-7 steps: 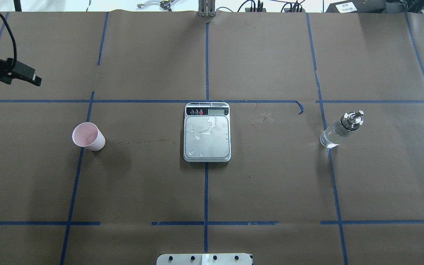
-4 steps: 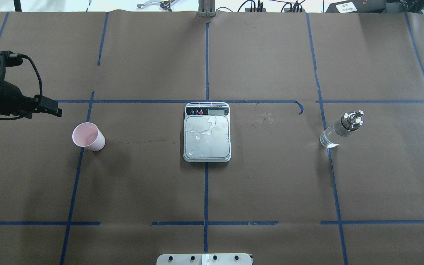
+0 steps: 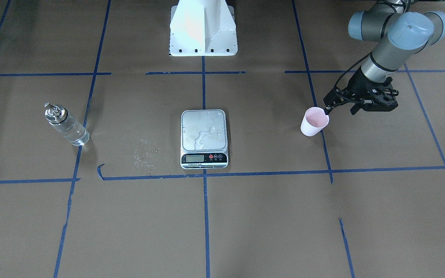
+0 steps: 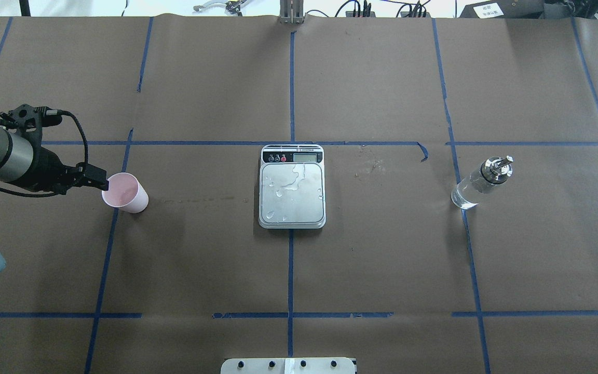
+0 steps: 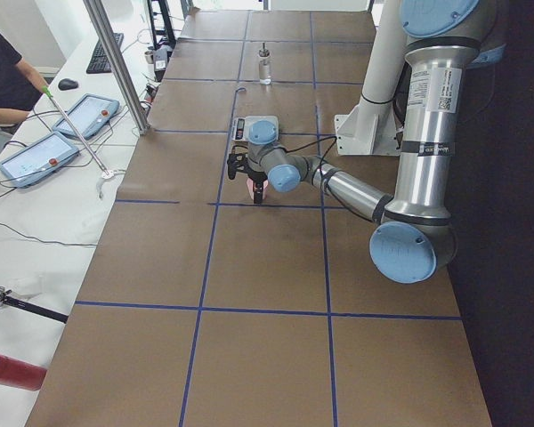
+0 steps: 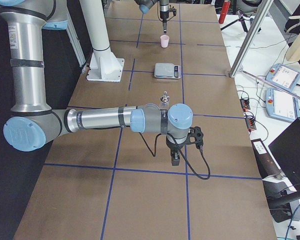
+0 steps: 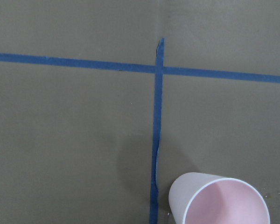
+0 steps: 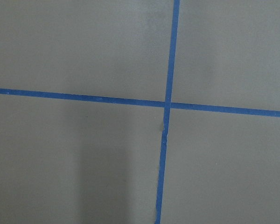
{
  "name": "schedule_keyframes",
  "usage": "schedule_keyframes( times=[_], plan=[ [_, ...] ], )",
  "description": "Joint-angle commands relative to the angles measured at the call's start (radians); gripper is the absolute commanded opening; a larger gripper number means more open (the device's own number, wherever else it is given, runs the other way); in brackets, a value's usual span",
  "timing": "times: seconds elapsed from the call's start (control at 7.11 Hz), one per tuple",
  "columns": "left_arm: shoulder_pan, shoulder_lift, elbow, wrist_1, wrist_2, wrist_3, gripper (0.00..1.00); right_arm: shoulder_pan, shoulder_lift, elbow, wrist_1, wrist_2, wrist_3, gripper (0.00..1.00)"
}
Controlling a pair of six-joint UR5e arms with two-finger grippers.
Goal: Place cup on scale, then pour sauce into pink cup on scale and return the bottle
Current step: 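Reach the left gripper down to the pink paper cup and grasp it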
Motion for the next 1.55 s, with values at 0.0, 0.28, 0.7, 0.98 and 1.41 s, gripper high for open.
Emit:
schedule_keyframes(
  times=[0.0,0.28,0.7,0.98,1.41],
  plan=[
    [0.025,-0.045,0.045,0.003,-0.001,-0.004,1.0,0.0,0.001,-0.006,0.0,0.004,0.0,1.0],
    [0.025,-0.052,0.061,0.003,0.001,-0.004,0.95,0.0,0.003,-0.007,0.0,0.006,0.0,1.0],
    [0.051,-0.061,0.07,0.003,0.001,-0.002,0.39,0.0,0.003,-0.007,0.0,0.009,0.0,1.0],
    [0.051,-0.07,0.076,0.003,0.001,-0.005,0.0,0.0,0.003,-0.007,0.0,0.009,0.0,1.0],
    [0.038,-0.079,-0.076,0.114,-0.005,-0.091,0.0,0.0,0.005,-0.004,0.0,0.009,0.002,1.0]
  ],
)
